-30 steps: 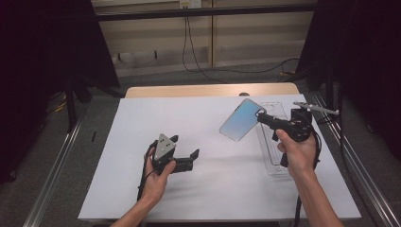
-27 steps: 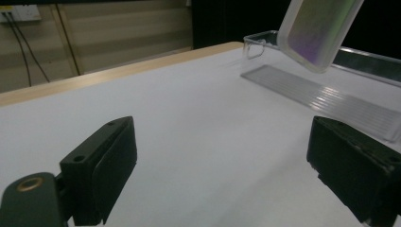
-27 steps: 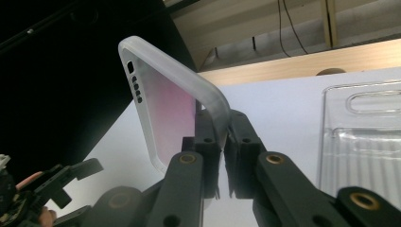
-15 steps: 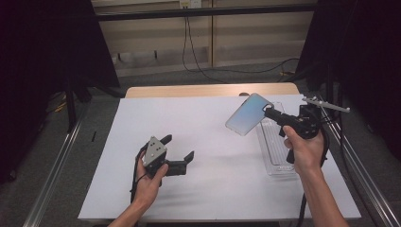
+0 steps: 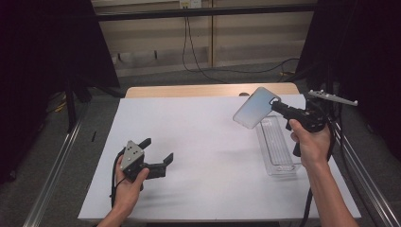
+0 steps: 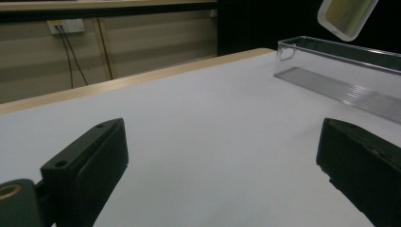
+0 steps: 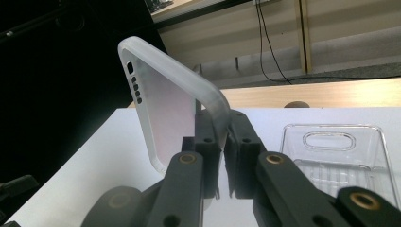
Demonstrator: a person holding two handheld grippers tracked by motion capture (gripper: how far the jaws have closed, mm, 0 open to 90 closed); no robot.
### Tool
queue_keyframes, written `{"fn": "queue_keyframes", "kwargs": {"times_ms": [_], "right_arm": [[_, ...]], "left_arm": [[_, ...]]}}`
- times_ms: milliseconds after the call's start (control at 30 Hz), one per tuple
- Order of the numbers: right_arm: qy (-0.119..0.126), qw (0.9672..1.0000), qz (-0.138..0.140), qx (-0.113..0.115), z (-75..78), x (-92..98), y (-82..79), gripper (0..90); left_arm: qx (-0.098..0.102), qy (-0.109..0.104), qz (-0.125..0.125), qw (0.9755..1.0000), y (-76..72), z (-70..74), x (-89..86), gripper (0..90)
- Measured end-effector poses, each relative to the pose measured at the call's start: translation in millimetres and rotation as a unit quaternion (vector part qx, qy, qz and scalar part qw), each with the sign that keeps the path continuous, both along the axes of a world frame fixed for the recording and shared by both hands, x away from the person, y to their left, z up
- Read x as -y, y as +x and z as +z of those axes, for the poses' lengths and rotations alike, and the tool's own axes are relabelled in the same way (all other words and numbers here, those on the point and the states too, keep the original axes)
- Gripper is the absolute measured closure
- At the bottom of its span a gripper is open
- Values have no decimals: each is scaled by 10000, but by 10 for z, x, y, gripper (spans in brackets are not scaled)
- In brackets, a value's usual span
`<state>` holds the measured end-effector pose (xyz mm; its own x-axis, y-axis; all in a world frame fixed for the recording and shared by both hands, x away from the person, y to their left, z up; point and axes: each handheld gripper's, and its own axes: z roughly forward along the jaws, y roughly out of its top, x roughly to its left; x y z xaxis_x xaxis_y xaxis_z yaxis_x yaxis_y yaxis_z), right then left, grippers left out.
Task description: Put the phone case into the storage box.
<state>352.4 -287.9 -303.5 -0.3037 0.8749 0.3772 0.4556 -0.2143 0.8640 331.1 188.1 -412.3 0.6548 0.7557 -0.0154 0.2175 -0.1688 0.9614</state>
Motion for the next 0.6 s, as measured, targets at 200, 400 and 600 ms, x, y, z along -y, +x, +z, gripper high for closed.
{"fn": "queue_keyframes", "kwargs": {"times_ms": [200, 400, 600], "right_arm": [[-99, 9999, -101, 11, 28, 63, 58, 844], [-263, 9995, -175, 2, 54, 107, 101, 844], [-333, 9990, -274, -66, 55, 152, 162, 844]], "left_arm": [[-40, -17, 182, 9998, -50, -57, -198, 25], [-180, 16, 355, 9992, -58, -135, -391, 28], [-85, -279, 476, 9984, -91, -123, -451, 24]]}}
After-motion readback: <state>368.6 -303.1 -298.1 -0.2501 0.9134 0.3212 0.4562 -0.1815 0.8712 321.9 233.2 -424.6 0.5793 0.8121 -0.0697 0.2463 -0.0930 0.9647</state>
